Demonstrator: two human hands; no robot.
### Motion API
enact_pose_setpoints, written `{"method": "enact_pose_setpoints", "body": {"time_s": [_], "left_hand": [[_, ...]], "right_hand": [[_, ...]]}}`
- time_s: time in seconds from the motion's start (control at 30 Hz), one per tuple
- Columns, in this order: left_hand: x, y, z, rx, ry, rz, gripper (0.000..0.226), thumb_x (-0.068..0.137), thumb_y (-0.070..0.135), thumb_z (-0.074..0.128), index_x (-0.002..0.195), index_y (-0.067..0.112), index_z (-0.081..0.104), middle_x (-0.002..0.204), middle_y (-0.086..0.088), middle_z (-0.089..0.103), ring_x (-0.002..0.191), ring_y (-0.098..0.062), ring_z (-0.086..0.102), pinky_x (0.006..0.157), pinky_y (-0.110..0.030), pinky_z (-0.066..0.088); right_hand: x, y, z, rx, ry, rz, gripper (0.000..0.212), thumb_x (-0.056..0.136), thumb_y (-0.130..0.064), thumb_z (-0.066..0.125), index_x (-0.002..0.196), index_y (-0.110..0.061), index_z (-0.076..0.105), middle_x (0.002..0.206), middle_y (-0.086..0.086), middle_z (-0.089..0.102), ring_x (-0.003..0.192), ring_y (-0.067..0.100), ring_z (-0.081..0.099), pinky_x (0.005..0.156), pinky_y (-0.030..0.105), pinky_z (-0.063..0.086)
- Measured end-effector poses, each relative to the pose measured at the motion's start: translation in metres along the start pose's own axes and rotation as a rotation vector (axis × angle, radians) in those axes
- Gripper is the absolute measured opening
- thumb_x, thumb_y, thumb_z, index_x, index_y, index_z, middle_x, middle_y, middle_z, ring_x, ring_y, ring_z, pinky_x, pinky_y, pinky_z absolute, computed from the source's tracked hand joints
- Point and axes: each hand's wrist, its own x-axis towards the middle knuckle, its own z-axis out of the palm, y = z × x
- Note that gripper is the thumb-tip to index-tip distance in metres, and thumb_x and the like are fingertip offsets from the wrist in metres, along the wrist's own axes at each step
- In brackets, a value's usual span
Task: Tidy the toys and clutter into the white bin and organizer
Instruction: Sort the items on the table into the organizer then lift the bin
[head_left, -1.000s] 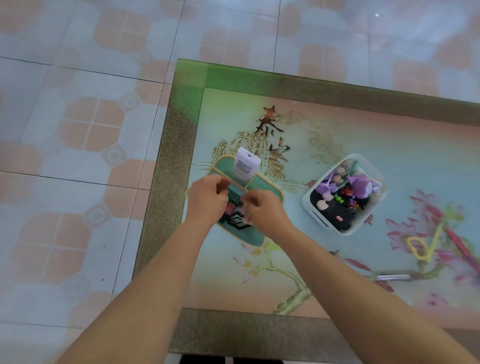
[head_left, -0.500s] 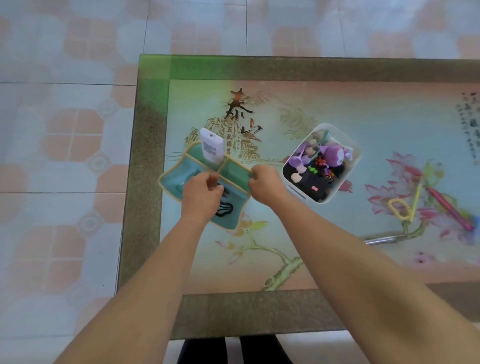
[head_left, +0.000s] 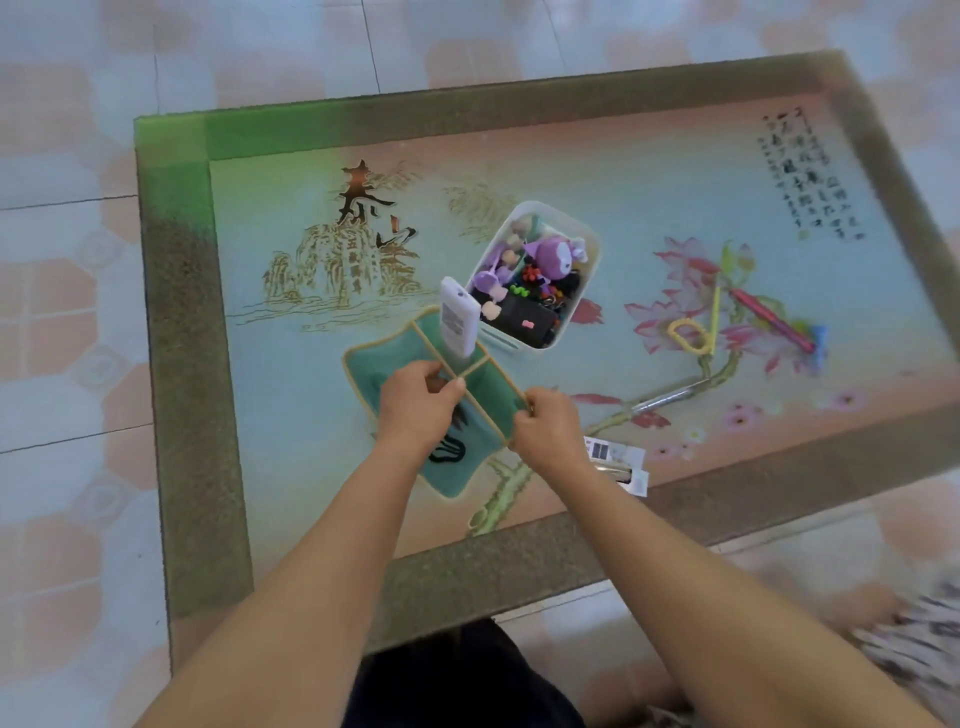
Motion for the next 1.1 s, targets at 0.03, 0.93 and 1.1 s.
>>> {"method": "enact_pose_setpoints", "body": {"time_s": [0.03, 0.93, 1.1], "left_hand": [[0.001, 0.0, 0.003, 0.003, -0.012, 0.014, 0.022, 0.085, 0.018, 0.065, 0.105, 0.009, 0.068, 0.088, -0.004, 0.068, 0.09, -0.025, 0.067, 0.09, -0.042, 0.053], [-0.079, 0.009, 0.146, 0.405, -0.3, 0.522, 0.027, 0.086, 0.003, 0.052, 0.109, 0.006, 0.066, 0.11, -0.011, 0.066, 0.102, -0.026, 0.059, 0.09, -0.035, 0.046], [-0.055, -0.025, 0.206, 0.693, -0.389, 0.527, 0.031, 0.083, 0.007, 0.061, 0.113, 0.012, 0.06, 0.12, -0.008, 0.056, 0.108, -0.027, 0.052, 0.083, -0.033, 0.042]], "right_hand": [[-0.002, 0.004, 0.0, 0.021, 0.02, 0.007, 0.016, 0.073, 0.002, 0.045, 0.074, 0.012, 0.058, 0.074, 0.028, 0.063, 0.072, 0.04, 0.061, 0.062, 0.047, 0.051], [-0.039, 0.145, -0.076, 0.072, 0.228, 0.168, 0.026, 0.086, -0.001, 0.051, 0.106, -0.008, 0.066, 0.102, 0.012, 0.07, 0.095, 0.028, 0.064, 0.085, 0.041, 0.053], [-0.001, 0.175, -0.099, -0.072, 0.208, 0.076, 0.035, 0.087, 0.001, 0.051, 0.118, -0.011, 0.063, 0.119, 0.007, 0.065, 0.109, 0.023, 0.058, 0.091, 0.032, 0.045]]}}
